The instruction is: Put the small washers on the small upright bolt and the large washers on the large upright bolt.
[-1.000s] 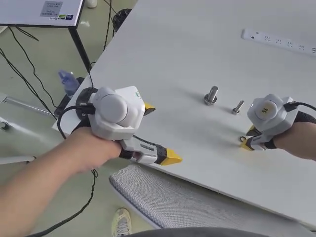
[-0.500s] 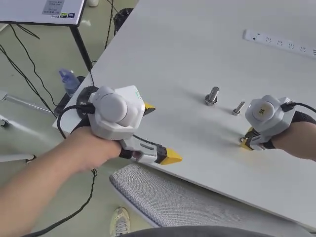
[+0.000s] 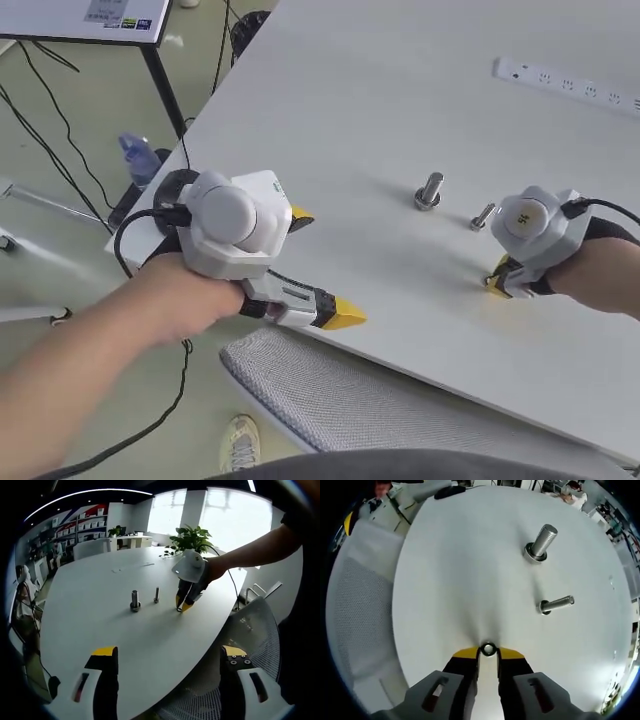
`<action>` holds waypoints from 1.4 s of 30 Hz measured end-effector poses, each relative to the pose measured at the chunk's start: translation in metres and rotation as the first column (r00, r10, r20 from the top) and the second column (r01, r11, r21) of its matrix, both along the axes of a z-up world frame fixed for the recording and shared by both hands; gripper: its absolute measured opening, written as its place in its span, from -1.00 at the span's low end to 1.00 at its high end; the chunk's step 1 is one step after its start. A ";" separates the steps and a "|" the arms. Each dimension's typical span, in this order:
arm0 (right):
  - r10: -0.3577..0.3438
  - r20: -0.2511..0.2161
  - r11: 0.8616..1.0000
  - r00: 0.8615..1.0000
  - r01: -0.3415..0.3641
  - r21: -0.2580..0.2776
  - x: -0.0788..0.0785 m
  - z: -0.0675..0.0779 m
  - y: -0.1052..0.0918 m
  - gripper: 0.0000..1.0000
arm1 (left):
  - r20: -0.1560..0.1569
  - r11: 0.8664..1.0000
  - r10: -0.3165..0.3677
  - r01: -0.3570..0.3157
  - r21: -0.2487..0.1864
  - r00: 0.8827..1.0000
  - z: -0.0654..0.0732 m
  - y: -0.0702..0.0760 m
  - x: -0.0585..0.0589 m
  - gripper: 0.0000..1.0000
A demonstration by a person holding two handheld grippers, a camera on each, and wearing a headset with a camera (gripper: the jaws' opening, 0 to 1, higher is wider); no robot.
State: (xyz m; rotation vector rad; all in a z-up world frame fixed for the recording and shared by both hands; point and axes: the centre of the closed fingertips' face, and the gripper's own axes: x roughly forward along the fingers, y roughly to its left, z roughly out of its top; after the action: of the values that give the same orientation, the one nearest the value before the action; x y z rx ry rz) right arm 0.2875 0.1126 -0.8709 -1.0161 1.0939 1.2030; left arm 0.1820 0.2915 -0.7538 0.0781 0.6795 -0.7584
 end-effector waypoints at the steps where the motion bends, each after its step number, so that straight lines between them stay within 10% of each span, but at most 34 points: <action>1: 0.000 0.003 1.000 1.000 0.000 -0.006 0.001 -0.001 -0.001 -0.70 | -0.002 1.000 0.000 0.000 0.000 1.000 0.000 0.000 0.000 0.66; 28: -0.045 -0.013 0.999 0.999 0.045 -0.010 0.001 -0.001 0.001 -0.76 | 0.022 1.000 0.030 -0.030 0.007 0.999 0.019 0.001 0.016 0.64; 42: -0.068 -0.034 0.997 0.997 0.069 0.027 0.004 0.021 0.005 -0.76 | 0.015 0.999 0.039 -0.039 0.015 0.999 0.016 0.000 0.015 0.62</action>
State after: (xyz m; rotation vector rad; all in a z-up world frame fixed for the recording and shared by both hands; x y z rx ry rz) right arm 0.2913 0.1173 -0.8495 -0.9328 1.1259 1.1806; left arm 0.1966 0.2917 -0.7382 0.0840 0.6709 -0.7151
